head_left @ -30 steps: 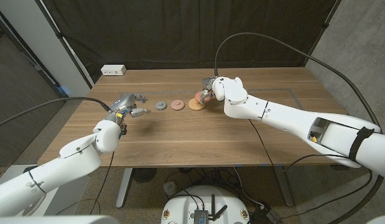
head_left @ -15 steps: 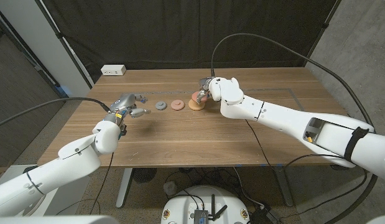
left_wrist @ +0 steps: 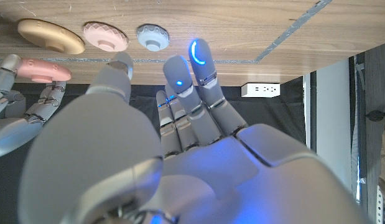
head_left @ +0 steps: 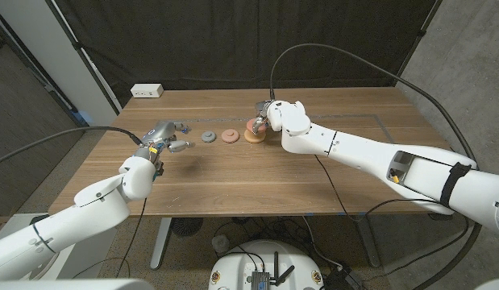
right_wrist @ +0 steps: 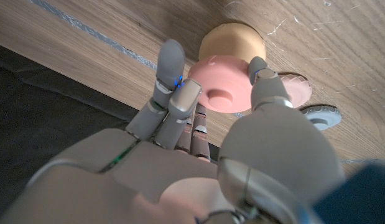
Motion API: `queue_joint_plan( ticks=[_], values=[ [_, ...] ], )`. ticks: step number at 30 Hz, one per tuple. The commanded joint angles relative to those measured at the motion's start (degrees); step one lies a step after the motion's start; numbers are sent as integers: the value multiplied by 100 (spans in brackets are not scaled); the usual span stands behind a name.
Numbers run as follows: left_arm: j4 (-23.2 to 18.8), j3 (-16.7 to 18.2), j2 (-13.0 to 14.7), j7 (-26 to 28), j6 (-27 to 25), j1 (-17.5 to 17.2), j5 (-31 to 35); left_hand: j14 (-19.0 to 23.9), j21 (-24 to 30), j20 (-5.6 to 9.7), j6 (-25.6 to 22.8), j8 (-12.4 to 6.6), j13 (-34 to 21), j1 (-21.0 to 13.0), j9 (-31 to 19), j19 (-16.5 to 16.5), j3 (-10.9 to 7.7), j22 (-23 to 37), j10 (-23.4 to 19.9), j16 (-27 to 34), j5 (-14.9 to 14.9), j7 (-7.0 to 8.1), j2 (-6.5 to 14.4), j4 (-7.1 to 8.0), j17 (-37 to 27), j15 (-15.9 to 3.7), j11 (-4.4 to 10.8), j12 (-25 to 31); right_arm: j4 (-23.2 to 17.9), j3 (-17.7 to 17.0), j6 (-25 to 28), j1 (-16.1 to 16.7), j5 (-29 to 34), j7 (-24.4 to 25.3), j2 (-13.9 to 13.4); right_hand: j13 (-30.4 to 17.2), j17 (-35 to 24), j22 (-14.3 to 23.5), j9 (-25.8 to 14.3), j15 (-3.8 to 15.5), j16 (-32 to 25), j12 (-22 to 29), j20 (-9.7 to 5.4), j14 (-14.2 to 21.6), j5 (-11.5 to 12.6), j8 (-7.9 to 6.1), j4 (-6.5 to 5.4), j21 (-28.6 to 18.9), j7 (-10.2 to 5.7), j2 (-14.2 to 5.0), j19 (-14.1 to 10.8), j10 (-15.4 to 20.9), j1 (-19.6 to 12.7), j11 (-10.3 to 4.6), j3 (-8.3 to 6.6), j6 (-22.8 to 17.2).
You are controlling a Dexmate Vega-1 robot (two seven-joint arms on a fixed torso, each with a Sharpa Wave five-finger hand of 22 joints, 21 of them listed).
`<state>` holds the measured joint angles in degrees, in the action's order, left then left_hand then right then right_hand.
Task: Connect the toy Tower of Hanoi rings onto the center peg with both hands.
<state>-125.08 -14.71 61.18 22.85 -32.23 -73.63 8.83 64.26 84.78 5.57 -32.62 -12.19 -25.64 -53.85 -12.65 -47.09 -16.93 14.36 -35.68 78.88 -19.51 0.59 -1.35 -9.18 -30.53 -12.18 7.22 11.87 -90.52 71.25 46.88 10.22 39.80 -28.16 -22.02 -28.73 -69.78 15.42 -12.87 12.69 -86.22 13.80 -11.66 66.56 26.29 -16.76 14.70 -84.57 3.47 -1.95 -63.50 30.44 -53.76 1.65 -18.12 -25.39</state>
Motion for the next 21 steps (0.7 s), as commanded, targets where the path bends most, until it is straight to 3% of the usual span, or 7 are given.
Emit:
queue_joint_plan(
  ticks=[1,21],
  values=[
    [-1,48,-4,-7,17,-43,6,-14,58,641,-50,3,-11,52,-17,33,-36,-12,-21,17,-39,-2,18,3,-14,-37,-22,-4,339,89,-81,-77,-84,149,214,-257,-28,-5,-37,-5,-9,23,-113,69,41,-17,-534,-39,-728,-295,-53,924,-143,-835,-605,-805],
    [0,51,-14,-44,-7,-31,17,-14,163,639,-51,5,-15,61,-18,73,-55,-90,-19,26,-43,-4,14,3,-19,-37,-15,-6,742,167,-217,-184,-330,375,455,-311,-27,-24,-43,-6,14,0,-112,99,51,0,-542,-51,-736,-280,-64,977,-111,-845,-693,-841]
  ],
)
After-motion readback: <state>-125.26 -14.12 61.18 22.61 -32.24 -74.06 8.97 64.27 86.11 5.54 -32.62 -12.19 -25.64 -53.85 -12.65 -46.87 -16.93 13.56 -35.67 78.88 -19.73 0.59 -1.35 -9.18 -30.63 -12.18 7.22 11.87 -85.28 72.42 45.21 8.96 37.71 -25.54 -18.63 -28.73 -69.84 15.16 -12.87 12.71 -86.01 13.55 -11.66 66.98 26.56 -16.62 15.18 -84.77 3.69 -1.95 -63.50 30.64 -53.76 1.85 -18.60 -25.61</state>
